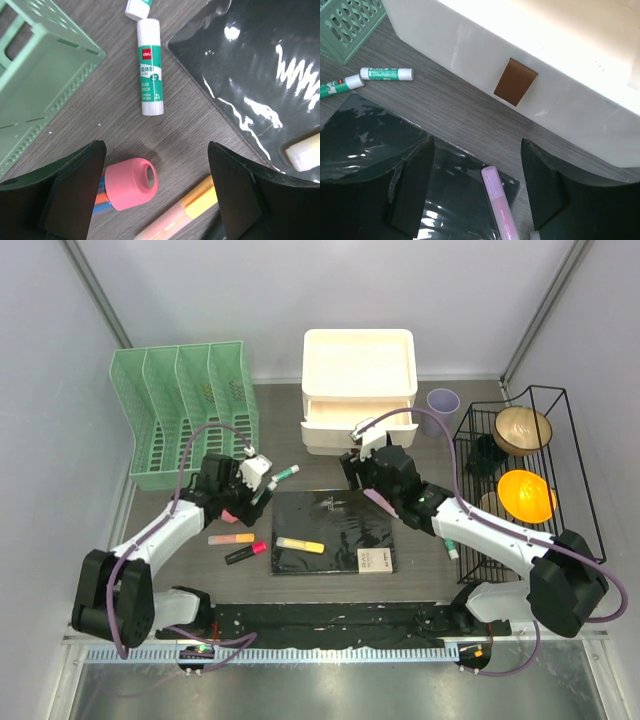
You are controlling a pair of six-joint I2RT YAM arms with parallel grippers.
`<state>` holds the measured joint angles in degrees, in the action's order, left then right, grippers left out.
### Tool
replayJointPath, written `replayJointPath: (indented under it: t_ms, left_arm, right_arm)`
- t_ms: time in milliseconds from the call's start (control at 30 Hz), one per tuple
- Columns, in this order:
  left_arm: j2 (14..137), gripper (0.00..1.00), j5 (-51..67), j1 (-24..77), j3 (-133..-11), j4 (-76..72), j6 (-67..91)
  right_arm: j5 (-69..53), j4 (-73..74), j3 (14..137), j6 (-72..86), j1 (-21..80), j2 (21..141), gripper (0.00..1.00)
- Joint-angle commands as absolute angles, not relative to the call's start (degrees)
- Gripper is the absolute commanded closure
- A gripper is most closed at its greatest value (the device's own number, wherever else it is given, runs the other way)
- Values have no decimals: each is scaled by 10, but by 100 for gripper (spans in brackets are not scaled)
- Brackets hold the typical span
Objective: Organize the desk
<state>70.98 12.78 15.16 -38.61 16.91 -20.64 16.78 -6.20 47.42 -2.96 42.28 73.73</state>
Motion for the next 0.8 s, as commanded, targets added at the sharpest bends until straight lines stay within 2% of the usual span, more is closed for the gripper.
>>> replayJointPath:
  t_ms: [0,500,533,567,667,767]
  left_arm:
    - [743,13,112,153,-406,137,-231]
    - [868,25,131,160,-462,82,-245]
    - [876,27,130,161,-467,80,-244]
    - [890,35,131,161,-470,79,-246]
    - [917,46,132,163,-484,78,-247]
    - [931,52,138,163,-489,76,-249]
  right_arm:
    - [162,-80,467,-40,425,718,26]
    - [157,-82,461,-57,425,713,26]
    - [157,-82,460,-58,425,713,26]
    - [157,-82,459,-59,425,713,26]
    - [156,-84,457,-61,425,712,27]
    - [157,-86,455,-62,425,708,27]
